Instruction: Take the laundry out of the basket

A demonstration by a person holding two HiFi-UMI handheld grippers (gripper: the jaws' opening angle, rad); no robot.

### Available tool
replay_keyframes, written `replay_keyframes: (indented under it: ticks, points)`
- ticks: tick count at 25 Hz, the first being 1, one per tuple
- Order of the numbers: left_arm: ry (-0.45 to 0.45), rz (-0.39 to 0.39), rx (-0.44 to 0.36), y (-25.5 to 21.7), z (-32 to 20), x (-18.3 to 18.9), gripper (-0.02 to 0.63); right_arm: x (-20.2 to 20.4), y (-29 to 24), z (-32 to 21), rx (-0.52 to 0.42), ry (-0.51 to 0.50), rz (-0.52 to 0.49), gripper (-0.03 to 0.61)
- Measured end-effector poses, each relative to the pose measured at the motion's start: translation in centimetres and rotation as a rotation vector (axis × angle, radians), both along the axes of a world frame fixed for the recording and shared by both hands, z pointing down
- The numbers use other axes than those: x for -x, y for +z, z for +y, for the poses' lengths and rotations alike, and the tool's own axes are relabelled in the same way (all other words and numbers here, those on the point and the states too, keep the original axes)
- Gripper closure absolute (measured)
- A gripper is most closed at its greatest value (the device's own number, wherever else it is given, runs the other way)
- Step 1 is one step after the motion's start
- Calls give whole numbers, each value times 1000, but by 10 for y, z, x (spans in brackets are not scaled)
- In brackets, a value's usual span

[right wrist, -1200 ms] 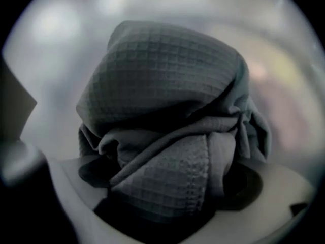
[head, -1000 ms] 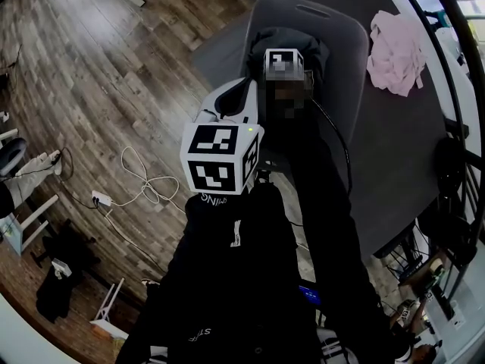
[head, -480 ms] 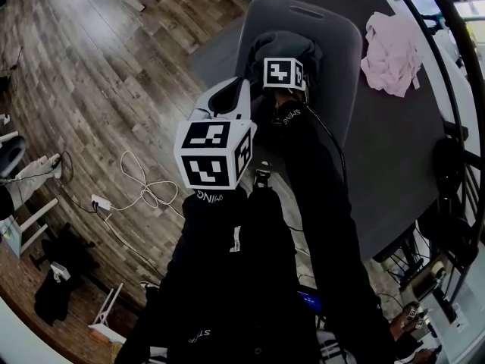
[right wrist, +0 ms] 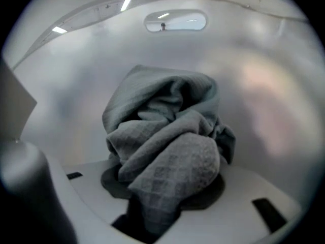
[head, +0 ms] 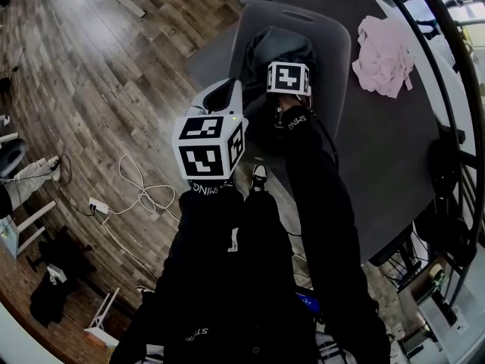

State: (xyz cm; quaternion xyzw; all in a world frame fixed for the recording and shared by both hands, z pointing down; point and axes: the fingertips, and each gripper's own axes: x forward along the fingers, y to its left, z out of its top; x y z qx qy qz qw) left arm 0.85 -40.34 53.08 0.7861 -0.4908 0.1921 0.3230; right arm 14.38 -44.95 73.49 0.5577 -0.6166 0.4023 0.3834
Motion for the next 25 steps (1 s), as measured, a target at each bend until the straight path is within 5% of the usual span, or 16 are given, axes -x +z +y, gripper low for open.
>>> replay_keyframes:
  ticks: [11, 25]
  points:
    - [-36, 13, -41, -24, 19, 5, 614, 13, -107, 9, -262, -58, 0, 356]
    - [-79, 25, -293, -141, 60, 21, 614, 18, -318, 77, -723, -67, 19, 354]
